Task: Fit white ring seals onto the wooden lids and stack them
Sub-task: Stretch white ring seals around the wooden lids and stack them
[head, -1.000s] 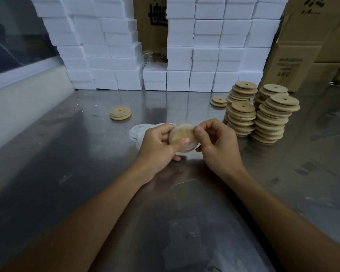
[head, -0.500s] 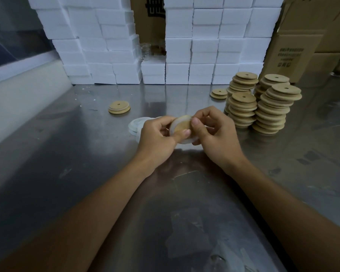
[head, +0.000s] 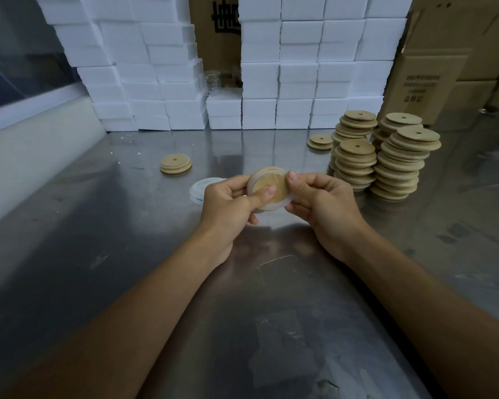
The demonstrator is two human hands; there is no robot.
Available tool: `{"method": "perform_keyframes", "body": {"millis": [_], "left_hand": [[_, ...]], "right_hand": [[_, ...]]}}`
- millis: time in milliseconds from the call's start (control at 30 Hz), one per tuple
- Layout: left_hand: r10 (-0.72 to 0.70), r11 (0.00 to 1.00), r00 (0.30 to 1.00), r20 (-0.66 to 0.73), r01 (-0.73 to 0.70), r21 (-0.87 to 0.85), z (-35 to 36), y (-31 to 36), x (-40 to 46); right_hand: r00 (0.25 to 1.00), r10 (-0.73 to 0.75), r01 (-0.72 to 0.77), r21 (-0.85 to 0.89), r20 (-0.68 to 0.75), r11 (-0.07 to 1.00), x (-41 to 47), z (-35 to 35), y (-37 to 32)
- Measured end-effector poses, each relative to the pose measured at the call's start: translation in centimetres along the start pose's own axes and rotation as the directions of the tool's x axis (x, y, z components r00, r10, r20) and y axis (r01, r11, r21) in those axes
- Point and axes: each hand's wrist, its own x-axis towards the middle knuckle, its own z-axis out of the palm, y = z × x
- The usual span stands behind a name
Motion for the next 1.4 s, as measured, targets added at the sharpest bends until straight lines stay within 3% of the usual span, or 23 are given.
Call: {"method": "perform_keyframes", "body": {"millis": [100,300,433,500,600,667,733,833,967,1200,1400], "left_hand": [[-0.013,1.000,1.000,0.015,0.013,-0.014,0.0,0.1,0.0],[-0.020,0.999,1.000,0.017,0.021,-0.048,0.0,0.3,0.0],[-0.030,0.997,0.999,0.020,0.031,-0.073,-0.1,0.3,0.0],[-0.010,1.000,0.999,0.031,0.011,-0.027,-0.1,0.1,0.0],[0.064,0.989,0.996,0.054,-0.071,0.133,0.0,-0.4,0.0],[0.146,0.947,0.985,0.088,-0.165,0.275,0.2,-0.8,-0.1],[0.187,0.927,0.977,0.107,-0.212,0.309,0.3,-0.9,-0.1],[0.184,0.961,0.977,0.106,-0.201,0.188,0.1,-0.8,0.0],[0.140,0.984,0.984,0.113,-0.151,0.096,0.1,-0.6,0.0],[0.074,0.993,0.992,0.102,-0.083,0.088,0.0,-0.5,0.0],[0.049,0.996,0.995,0.086,-0.055,0.067,-0.1,-0.5,0.1]], "right_hand": [[0.999,0.036,-0.036,0.032,-0.008,0.999,0.2,0.0,-0.2],[0.997,-0.080,0.080,-0.023,-0.004,0.997,0.1,0.0,-0.1],[0.999,-0.037,0.037,0.030,-0.019,0.999,0.1,0.4,0.6],[0.988,-0.146,0.140,-0.097,-0.057,0.985,0.2,0.3,0.9],[0.912,-0.410,0.367,-0.466,0.009,0.805,0.2,0.1,1.1],[0.860,-0.502,0.457,-0.572,0.090,0.681,0.1,0.0,1.1],[0.835,-0.537,0.494,-0.600,0.124,0.629,0.1,-0.1,1.1],[0.876,-0.477,0.439,-0.530,0.072,0.726,0.2,0.0,1.0],[0.951,-0.310,0.295,-0.292,-0.004,0.910,0.4,0.0,0.7],[0.943,-0.328,0.332,-0.274,0.064,0.902,0.5,-0.4,0.2],[0.961,-0.274,0.270,-0.255,0.021,0.928,0.5,-0.3,0.6]]}}
